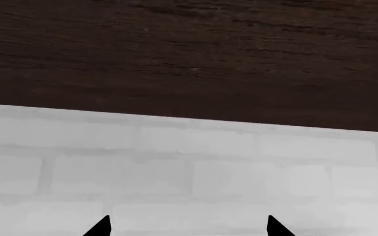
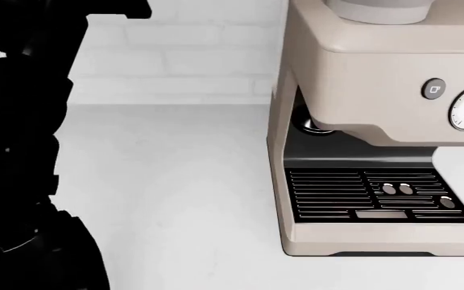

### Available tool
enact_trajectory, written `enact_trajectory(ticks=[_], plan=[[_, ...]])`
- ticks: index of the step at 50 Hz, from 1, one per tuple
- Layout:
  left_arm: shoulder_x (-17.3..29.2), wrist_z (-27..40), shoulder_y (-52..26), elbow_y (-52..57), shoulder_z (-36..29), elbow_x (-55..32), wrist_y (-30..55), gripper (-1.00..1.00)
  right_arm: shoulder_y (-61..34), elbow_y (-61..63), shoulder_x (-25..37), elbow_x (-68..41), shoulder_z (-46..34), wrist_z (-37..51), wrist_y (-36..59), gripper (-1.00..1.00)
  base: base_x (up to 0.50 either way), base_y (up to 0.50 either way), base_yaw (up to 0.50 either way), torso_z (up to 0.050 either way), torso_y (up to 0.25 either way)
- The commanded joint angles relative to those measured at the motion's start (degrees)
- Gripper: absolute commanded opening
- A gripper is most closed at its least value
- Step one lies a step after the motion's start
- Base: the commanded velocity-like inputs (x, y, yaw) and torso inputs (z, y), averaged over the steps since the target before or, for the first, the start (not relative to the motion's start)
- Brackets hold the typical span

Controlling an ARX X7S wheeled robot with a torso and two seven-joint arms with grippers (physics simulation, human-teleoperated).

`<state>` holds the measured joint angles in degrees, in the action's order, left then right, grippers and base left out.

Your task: Pick the bar and yogurt from the counter and place them in the cabinets closest to them.

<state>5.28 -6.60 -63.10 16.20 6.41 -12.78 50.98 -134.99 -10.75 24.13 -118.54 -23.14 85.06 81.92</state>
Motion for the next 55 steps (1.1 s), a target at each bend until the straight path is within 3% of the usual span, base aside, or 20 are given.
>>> enact_trajectory(ticks=[1, 16, 35, 39, 45, 55], plan=[[0.2, 1.0, 2.3, 9.5, 1.0, -2.8, 5.8, 1.0, 0.0, 6.8, 6.5, -11.4, -6.6, 4.9, -5.6, 1.0, 0.0, 0.0, 0.0, 0.0, 0.0], [-0.3, 2.8, 6.4, 24.4, 5.9, -8.4, 14.8, 1.0, 0.0, 23.8, 16.9, -23.4, -15.0, 4.9, -21.0, 1.0, 0.0, 0.0, 0.0, 0.0, 0.0], [-1.1, 4.6, 14.1, 43.7, 15.6, -19.3, 23.5, 1.0, 0.0, 43.5, 29.2, -32.5, -18.6, 4.9, -35.2, 1.0, 0.0, 0.0, 0.0, 0.0, 0.0], [2.8, 12.2, 18.3, 43.7, 16.7, -30.5, 19.3, 1.0, 0.0, 46.2, 31.4, -33.7, -18.5, 4.9, -37.0, 1.0, 0.0, 0.0, 0.0, 0.0, 0.0], [7.7, 19.3, 22.1, 43.7, 17.2, -40.0, 13.3, 1.0, 0.0, 50.8, 34.0, -35.6, -17.9, 4.9, -40.3, 1.0, 0.0, 0.0, 0.0, 0.0, 0.0], [23.6, 34.5, 27.3, 43.8, 9.8, -53.5, -6.5, 1.0, 0.0, 57.9, 38.7, -39.3, -16.1, 4.9, -46.5, 1.0, 0.0, 0.0, 0.0, 0.0, 0.0]])
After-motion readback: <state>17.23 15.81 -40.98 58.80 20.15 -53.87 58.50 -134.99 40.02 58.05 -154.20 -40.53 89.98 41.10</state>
